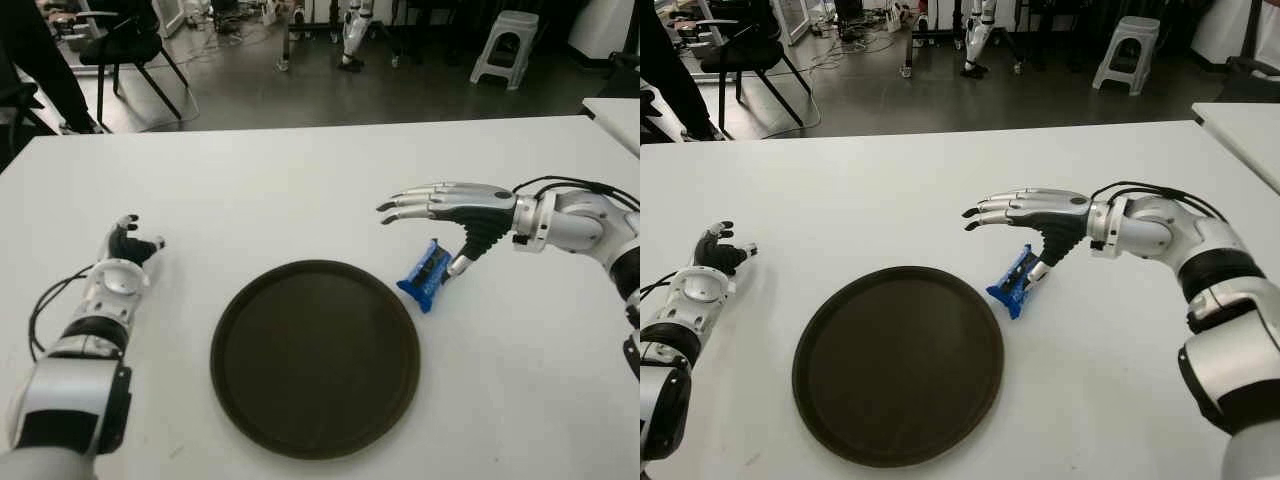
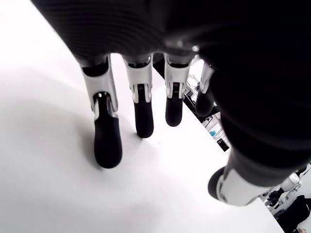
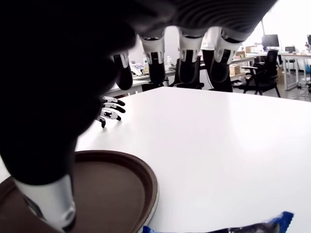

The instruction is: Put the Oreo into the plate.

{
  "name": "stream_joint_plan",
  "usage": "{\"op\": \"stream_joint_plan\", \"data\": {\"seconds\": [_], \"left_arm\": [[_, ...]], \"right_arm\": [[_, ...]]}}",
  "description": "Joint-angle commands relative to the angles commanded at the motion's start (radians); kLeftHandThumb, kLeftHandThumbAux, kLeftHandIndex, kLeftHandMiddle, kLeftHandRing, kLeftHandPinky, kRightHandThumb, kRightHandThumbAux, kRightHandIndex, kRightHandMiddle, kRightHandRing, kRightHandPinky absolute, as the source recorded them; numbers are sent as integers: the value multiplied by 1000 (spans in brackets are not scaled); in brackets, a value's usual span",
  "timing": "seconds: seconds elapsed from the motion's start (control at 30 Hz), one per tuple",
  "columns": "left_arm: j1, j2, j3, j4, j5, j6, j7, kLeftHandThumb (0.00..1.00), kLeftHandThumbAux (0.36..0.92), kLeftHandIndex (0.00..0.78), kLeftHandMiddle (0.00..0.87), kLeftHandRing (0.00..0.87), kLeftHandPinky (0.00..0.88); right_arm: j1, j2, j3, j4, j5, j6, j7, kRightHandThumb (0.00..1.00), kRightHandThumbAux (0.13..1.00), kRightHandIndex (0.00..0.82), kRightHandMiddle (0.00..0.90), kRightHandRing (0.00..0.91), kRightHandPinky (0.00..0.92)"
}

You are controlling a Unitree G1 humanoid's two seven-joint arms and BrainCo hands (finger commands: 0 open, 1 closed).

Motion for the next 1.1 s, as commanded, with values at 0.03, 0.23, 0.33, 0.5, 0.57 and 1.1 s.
{"op": "stream_joint_plan", "data": {"seconds": [0.03,0.23,0.33,0.5,0.57,1.1], "left_arm": [[0,0,0,0,0,0,0,252,724,59,142,171,176],[0,1,-2,0,0,2,-6,247,732,56,144,174,183],[0,3,-1,0,-1,-1,-11,247,734,52,141,172,178],[0,4,-2,-1,-1,0,-17,239,729,49,115,144,145],[0,4,2,-1,-5,-3,-21,235,733,49,111,140,142],[1,5,7,-1,-8,-7,-24,253,732,50,136,165,174]], "right_arm": [[2,1,-4,-3,7,6,16,0,712,0,0,0,0],[12,11,-36,0,27,56,77,0,690,0,0,0,0],[23,7,-49,-14,3,78,59,0,685,0,0,0,0],[33,-3,-61,-31,-33,120,44,0,682,0,0,0,0],[30,-2,-60,-28,-45,146,45,0,679,0,0,0,0],[38,4,-59,-4,-123,237,-1,0,644,0,0,0,0]]}}
